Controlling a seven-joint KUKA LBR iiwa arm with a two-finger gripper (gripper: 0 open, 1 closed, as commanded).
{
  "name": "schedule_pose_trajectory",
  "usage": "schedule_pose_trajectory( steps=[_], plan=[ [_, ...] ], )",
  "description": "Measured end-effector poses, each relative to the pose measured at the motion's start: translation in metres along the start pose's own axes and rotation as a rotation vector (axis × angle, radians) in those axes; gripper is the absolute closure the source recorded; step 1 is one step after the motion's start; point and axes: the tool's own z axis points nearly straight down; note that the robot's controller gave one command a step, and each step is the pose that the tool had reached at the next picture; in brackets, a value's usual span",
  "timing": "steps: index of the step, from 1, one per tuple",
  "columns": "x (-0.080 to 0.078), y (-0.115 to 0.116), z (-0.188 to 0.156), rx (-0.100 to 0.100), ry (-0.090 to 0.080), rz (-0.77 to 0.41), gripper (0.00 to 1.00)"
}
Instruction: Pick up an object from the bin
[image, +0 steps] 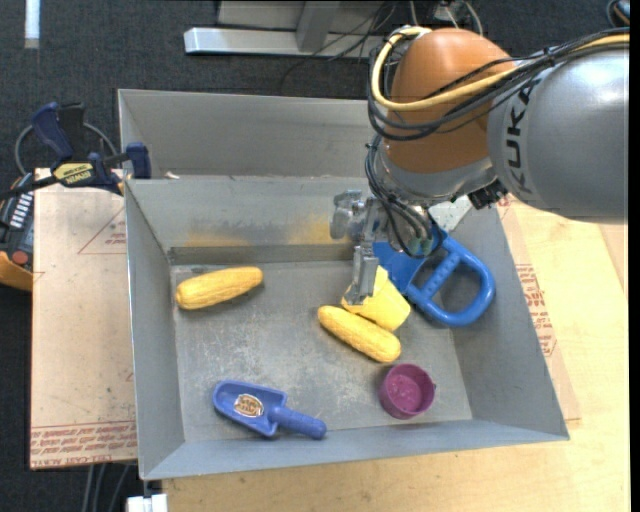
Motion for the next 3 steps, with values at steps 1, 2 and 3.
schedule_pose_trajectory(
  steps=[1, 2, 3],
  plan=[
    [-0.001, 0.000, -0.005, -0.001, -0.007, 0.002, 0.00],
    [-0.001, 0.000, -0.005, -0.001, -0.007, 0.002, 0.00],
    [-0.003, 0.022, 0.022, -0.001, -0.004, -0.014, 0.00]
  ],
)
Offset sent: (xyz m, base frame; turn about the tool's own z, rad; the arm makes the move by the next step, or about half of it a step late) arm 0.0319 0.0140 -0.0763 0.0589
